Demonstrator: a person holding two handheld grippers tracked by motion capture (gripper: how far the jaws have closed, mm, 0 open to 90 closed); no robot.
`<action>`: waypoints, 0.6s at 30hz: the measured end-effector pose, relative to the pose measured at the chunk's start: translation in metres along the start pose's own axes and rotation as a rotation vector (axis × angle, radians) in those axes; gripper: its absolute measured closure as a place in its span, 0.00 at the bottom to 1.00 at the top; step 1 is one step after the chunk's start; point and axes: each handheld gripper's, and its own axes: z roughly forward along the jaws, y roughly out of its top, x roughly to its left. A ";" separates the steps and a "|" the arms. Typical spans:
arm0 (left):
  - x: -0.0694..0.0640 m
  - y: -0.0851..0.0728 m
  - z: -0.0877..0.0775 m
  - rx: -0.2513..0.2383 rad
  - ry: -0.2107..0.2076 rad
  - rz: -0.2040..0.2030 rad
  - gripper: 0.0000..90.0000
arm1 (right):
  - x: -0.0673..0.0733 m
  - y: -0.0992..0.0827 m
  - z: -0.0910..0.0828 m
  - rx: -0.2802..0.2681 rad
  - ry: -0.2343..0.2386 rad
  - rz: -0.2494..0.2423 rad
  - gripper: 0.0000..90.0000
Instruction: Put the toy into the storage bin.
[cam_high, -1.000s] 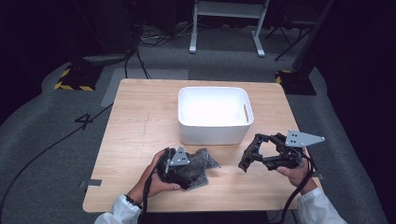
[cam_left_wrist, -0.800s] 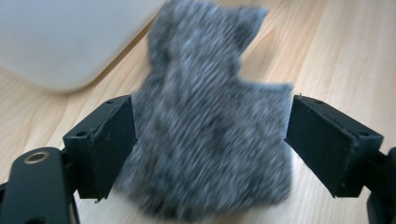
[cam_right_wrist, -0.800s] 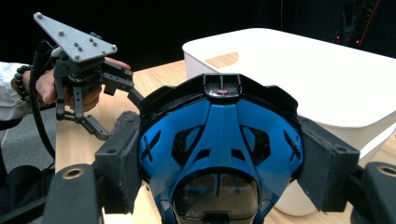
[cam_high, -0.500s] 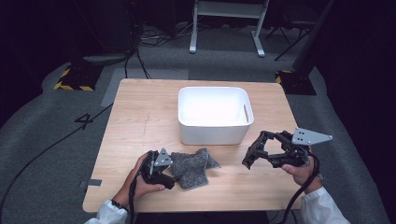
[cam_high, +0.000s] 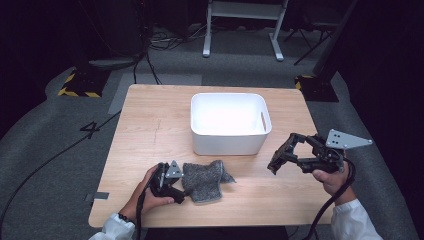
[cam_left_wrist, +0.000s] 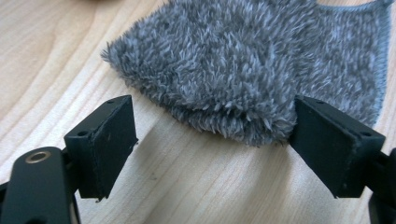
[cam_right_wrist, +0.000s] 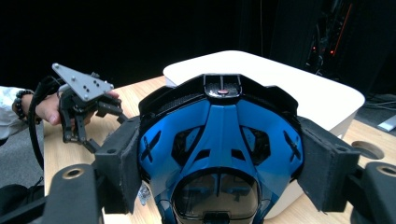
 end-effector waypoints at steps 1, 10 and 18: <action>0.000 0.000 0.001 -0.001 -0.003 0.002 0.18 | 0.000 0.001 -0.001 -0.001 -0.002 0.001 0.29; 0.002 -0.003 0.003 -0.009 -0.014 -0.004 0.17 | -0.008 0.018 -0.011 -0.008 -0.032 -0.009 0.29; 0.003 -0.007 0.004 -0.041 -0.013 0.000 0.14 | -0.012 0.038 -0.015 -0.010 -0.052 -0.030 0.29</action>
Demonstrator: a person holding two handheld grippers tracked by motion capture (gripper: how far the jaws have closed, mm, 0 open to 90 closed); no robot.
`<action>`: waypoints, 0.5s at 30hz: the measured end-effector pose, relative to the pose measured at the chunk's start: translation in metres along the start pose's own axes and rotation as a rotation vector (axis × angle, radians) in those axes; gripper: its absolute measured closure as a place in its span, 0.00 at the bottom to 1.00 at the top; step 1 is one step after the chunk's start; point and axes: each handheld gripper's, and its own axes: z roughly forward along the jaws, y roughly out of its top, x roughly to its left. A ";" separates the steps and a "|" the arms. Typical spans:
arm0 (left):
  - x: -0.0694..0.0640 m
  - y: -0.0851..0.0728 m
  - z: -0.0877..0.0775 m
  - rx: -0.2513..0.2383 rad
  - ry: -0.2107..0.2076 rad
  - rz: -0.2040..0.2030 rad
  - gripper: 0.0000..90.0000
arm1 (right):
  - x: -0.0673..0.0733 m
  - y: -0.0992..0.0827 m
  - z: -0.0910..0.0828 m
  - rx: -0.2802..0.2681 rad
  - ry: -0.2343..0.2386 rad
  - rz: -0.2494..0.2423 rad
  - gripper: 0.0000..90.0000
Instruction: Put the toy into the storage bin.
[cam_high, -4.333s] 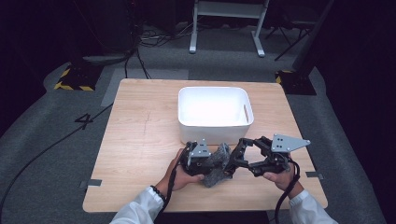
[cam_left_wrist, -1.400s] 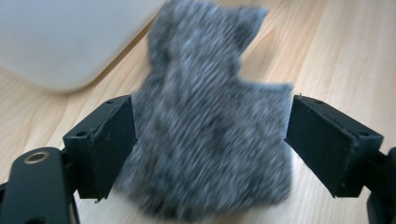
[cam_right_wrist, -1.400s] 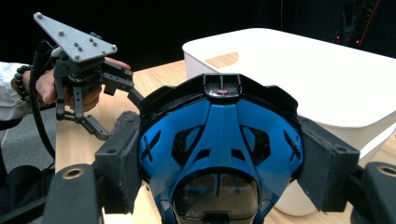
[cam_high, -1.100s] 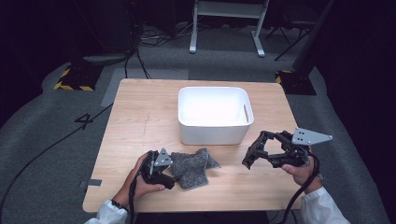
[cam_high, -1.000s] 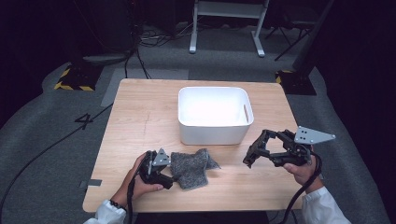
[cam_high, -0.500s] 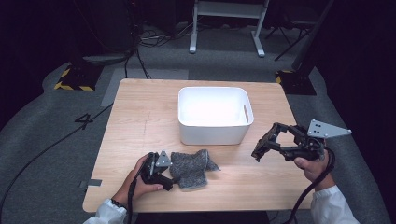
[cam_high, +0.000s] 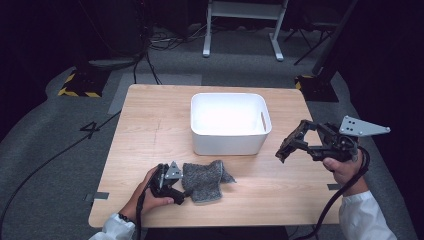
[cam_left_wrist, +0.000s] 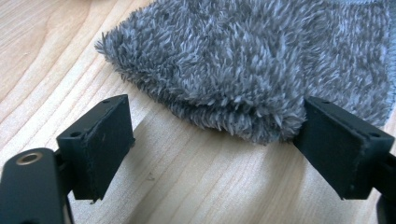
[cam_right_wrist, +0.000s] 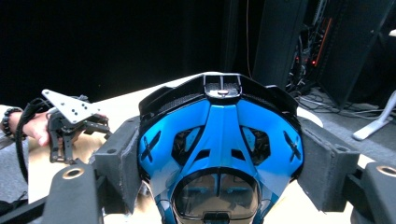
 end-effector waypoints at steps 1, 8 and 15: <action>0.000 -0.001 0.000 -0.010 -0.002 0.002 0.14 | -0.001 0.003 0.000 0.000 -0.004 -0.006 0.29; 0.001 -0.002 0.000 -0.016 -0.006 0.005 0.14 | -0.006 0.021 -0.002 -0.006 -0.019 -0.026 0.29; 0.001 -0.002 0.000 -0.017 -0.006 0.003 0.14 | -0.013 0.038 0.003 -0.018 -0.025 -0.036 0.29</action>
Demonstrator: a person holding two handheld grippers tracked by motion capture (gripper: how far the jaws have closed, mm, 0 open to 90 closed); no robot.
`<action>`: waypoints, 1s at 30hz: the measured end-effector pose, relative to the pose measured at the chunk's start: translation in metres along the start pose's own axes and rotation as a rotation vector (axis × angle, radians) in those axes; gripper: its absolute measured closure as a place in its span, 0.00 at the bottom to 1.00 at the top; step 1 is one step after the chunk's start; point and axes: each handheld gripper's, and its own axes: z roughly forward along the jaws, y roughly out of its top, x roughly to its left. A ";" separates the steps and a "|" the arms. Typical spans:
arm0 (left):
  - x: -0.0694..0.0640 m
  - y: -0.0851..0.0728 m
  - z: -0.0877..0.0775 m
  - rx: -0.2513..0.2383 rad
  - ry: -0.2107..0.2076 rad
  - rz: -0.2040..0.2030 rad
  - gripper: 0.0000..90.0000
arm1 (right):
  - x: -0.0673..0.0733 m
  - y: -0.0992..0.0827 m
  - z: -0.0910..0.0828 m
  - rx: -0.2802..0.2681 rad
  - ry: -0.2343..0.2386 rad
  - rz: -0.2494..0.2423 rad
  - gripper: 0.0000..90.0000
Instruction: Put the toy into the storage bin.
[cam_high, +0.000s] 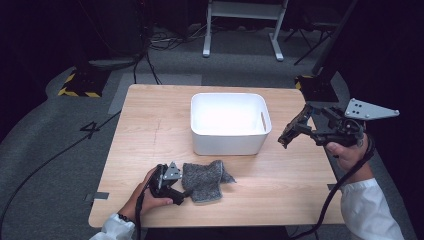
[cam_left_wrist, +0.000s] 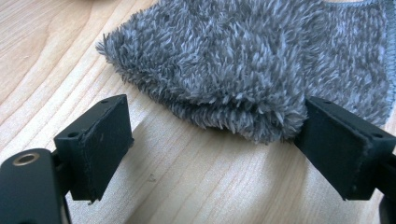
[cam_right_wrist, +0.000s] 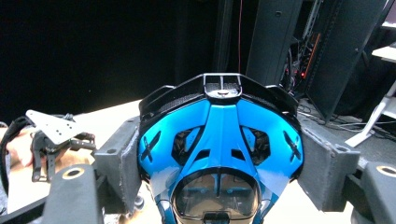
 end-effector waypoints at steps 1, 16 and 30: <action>0.000 0.000 0.000 0.000 0.001 0.000 0.14 | -0.001 0.003 0.002 -0.003 -0.001 -0.008 0.29; 0.000 0.000 0.000 0.000 0.001 0.001 0.14 | -0.006 0.033 0.022 0.012 -0.008 -0.056 0.29; 0.000 0.000 0.000 0.000 0.000 0.000 0.14 | -0.007 0.042 0.054 -0.002 0.029 -0.057 0.29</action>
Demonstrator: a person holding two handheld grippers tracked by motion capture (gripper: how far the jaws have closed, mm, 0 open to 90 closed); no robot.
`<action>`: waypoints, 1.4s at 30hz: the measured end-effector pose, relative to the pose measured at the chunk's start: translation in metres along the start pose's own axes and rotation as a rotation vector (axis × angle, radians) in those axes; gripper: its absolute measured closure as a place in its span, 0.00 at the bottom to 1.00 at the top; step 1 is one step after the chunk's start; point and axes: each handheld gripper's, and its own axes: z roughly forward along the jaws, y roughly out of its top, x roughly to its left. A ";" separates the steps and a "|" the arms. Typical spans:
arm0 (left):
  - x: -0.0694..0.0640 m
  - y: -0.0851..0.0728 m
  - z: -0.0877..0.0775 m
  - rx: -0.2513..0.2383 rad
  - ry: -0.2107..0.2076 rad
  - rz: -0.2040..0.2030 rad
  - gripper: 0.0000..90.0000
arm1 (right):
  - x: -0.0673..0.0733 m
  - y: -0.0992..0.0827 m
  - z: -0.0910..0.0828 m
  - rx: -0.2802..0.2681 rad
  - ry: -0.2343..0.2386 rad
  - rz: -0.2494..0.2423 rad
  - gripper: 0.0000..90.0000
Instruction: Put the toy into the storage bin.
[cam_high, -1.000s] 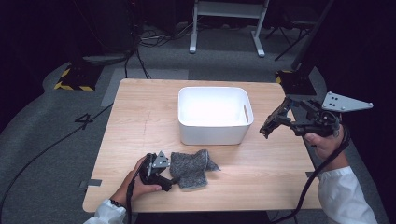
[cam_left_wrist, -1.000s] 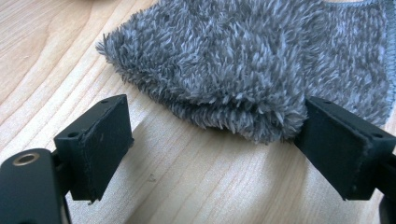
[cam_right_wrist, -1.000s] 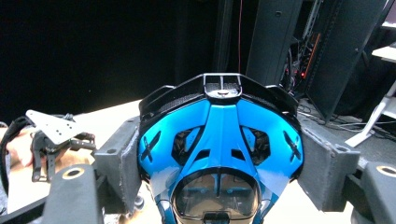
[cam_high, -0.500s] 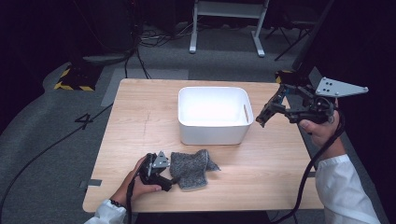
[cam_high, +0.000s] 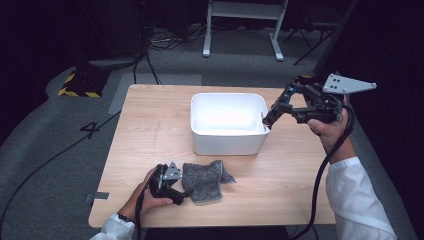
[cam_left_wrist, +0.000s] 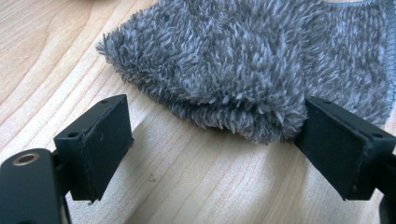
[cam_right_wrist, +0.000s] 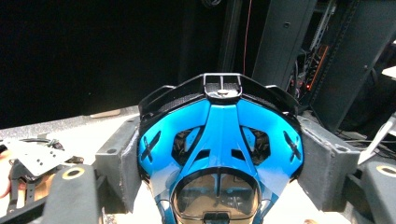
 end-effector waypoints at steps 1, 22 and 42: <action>0.000 0.000 0.000 0.000 0.000 0.000 0.14 | 0.000 0.000 0.003 0.000 0.002 0.000 0.29; 0.000 0.000 0.000 0.000 0.002 -0.001 0.14 | -0.009 -0.014 0.051 0.048 0.036 0.023 0.29; 0.000 0.000 0.000 0.000 0.003 -0.001 0.14 | -0.023 -0.046 0.090 0.186 0.068 0.036 0.29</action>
